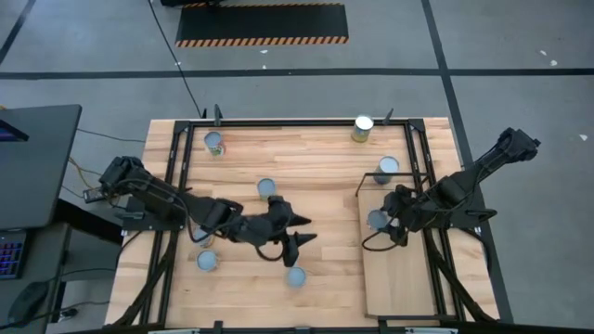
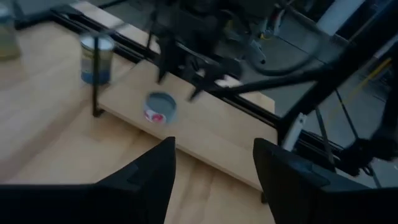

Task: Pick and place cans onto a shelf
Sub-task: Put the canned salmon on the shelf

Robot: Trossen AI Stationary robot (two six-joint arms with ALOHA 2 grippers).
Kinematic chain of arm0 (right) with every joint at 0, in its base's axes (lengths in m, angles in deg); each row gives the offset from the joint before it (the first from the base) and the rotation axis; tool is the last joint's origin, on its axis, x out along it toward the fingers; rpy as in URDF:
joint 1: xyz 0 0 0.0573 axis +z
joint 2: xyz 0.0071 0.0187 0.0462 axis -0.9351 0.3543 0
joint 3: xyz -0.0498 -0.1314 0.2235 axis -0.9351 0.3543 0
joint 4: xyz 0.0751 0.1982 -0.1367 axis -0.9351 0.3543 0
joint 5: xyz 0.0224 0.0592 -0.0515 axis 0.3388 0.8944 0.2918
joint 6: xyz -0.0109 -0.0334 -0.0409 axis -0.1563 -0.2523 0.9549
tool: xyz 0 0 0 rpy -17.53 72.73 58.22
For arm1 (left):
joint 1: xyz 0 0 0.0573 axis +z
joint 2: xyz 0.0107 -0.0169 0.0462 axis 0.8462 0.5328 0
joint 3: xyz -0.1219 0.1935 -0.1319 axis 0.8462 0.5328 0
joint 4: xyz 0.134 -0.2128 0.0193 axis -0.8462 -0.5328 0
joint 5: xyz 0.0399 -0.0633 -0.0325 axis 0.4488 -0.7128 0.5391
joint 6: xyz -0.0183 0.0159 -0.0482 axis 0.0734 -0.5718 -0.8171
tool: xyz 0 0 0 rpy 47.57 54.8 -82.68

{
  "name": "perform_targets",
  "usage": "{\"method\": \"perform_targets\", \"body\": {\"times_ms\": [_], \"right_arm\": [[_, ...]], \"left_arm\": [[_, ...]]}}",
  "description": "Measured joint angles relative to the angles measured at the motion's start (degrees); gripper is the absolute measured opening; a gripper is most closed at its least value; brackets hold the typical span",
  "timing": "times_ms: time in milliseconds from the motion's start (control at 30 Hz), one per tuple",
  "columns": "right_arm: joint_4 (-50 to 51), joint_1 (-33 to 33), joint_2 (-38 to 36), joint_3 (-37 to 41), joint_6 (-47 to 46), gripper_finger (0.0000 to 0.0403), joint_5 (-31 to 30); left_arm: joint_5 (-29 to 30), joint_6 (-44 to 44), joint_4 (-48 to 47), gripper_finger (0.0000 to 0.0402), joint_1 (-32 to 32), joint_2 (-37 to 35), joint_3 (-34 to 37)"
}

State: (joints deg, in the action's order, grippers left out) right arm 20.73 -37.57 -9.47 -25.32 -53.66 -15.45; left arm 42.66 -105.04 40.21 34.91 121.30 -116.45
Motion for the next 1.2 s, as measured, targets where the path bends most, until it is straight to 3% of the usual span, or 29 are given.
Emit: {"method": "perform_targets", "body": {"times_ms": [167, 267, 633, 733, 967, 1200], "right_arm": [[-0.39, -0.01, 0.25, -0.9, -10.41, 0.034, 1.04], [0.95, 0.0, 1.24, -0.87, -14.38, 0.0301, 1.13], [0.11, -7.28, 7.56, -0.81, -32.53, 0.0016, 10.38], [-1.72, -9.63, 9.95, -1.23, -33.26, 0.0014, 11.64], [5.29, -14.31, 17.73, -4.8, -30.2, 0.0006, 16.83], [6.31, -17.95, 21.96, -6.87, -13.72, 0.0007, 17.94]], "left_arm": [[-0.43, 4.97, -0.78, 0.0218, 3.96, -1.95, -0.04], [-0.19, 9.2, -2.58, 0.021, 6.16, -4.1, -0.04], [1.37, 12.34, -16.28, 0.016, 15.46, -10.78, -0.04], [1.37, 15.24, -18.62, 0.0153, 18.22, -11.51, -0.04], [0.67, 27.43, -21.09, 0.0151, 23.53, -13.07, -0.01], [-1.49, 34.34, -21.44, 0.0151, 26.01, -14.03, -0.02]]}}
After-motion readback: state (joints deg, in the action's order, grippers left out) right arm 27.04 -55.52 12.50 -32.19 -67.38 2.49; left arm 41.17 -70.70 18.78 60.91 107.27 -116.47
